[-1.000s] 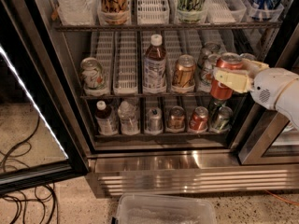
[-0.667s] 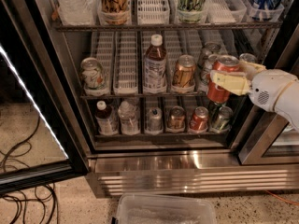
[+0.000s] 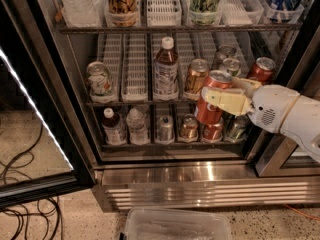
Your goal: Pick coke can from middle shelf of fridge
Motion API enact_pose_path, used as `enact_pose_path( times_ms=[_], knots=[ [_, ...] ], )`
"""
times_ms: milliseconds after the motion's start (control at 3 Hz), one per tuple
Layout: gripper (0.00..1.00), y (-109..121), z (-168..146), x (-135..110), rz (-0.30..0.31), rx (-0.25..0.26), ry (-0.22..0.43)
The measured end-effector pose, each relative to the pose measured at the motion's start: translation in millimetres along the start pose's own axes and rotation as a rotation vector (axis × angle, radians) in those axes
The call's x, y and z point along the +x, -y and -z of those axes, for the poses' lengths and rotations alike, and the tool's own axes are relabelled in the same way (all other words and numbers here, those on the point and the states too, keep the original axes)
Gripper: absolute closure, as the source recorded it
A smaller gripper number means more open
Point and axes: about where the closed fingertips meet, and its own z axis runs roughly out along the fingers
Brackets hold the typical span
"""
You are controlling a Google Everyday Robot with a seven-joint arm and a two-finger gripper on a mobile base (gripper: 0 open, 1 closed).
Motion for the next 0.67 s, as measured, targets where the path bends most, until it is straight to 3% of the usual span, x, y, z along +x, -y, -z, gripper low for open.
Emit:
enact_pose_path(
  times_ms=[333, 667],
  knots=[
    [1.00, -29.1, -4.7, 3.0, -0.100, -0.079, -0.011],
    [1.00, -30.3, -5.0, 2.9, -0.106, -0.083, -0.012]
  ],
)
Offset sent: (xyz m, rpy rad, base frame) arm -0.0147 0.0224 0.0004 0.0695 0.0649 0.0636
